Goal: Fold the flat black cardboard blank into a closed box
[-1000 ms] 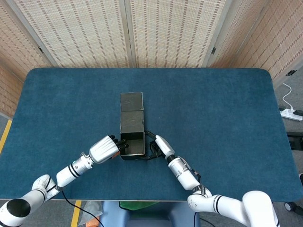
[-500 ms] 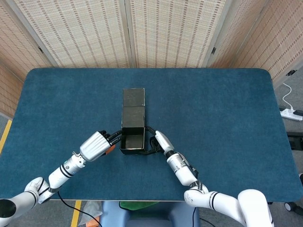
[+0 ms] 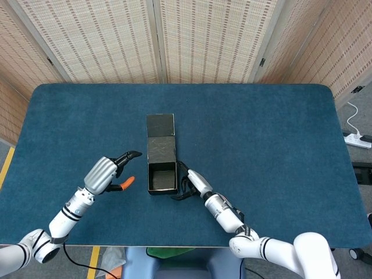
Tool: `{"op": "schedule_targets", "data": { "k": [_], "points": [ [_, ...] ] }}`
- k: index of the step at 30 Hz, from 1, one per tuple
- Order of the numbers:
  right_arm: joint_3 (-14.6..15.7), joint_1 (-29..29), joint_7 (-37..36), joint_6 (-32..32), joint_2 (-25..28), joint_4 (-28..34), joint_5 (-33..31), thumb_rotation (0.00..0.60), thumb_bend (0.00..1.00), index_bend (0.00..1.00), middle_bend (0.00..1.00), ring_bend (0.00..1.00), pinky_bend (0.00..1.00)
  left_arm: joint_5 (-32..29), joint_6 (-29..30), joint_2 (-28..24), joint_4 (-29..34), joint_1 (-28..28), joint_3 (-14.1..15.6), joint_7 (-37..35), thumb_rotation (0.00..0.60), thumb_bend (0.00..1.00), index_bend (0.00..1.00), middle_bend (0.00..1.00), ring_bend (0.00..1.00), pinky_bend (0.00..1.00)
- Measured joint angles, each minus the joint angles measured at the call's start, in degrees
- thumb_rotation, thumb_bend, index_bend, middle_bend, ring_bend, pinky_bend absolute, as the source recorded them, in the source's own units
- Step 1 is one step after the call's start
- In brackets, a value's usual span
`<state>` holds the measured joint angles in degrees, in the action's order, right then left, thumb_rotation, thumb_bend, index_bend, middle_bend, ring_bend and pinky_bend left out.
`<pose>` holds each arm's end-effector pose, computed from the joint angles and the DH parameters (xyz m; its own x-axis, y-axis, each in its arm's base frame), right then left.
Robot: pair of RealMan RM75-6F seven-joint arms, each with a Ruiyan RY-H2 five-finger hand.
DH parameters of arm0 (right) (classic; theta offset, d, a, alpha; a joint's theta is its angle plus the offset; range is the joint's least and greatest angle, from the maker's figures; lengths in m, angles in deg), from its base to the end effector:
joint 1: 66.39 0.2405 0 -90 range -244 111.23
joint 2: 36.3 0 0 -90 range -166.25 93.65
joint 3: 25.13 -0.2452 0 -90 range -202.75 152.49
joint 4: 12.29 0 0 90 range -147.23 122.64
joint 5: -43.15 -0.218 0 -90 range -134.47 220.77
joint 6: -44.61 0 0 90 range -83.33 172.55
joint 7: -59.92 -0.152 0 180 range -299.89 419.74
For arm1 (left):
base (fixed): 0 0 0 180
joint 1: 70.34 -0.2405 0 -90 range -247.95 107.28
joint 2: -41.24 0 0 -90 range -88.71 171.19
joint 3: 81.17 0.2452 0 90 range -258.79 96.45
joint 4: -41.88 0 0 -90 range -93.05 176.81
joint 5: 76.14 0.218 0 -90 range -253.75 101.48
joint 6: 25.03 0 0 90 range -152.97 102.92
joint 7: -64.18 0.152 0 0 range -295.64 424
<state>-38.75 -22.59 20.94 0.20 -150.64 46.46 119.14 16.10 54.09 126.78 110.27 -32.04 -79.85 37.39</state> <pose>-0.1048 -0.3262 -0.1527 -0.3851 -0.6120 0.6908 -0.8704 -0.0078 -0.4922 -0.1839 0.3285 0.0320 0.1184 0.1721 0.9779 0.8159 -0.5781 0.0030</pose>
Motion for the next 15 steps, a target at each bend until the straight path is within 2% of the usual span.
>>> {"op": "schedule_targets", "data": {
  "k": [11, 15],
  "points": [
    [3.48, -2.34, -0.96, -1.75, 4.11, 6.24, 3.1, 0.6, 0.0, 0.0, 0.0, 0.61, 1.0, -4.71, -8.39, -2.67, 5.28, -0.57, -1.47, -14.14, 0.6, 0.37, 0.05, 0.2, 0.75, 0.74],
    [3.85, -4.07, -0.58, -3.66, 6.31, 8.47, 2.96, 0.6, 0.0, 0.0, 0.0, 0.61, 1.0, -5.69, -12.28, -3.35, 5.76, -0.61, -1.24, -17.94, 0.6, 0.32, 0.0, 0.13, 0.72, 0.75]
  ]
}}
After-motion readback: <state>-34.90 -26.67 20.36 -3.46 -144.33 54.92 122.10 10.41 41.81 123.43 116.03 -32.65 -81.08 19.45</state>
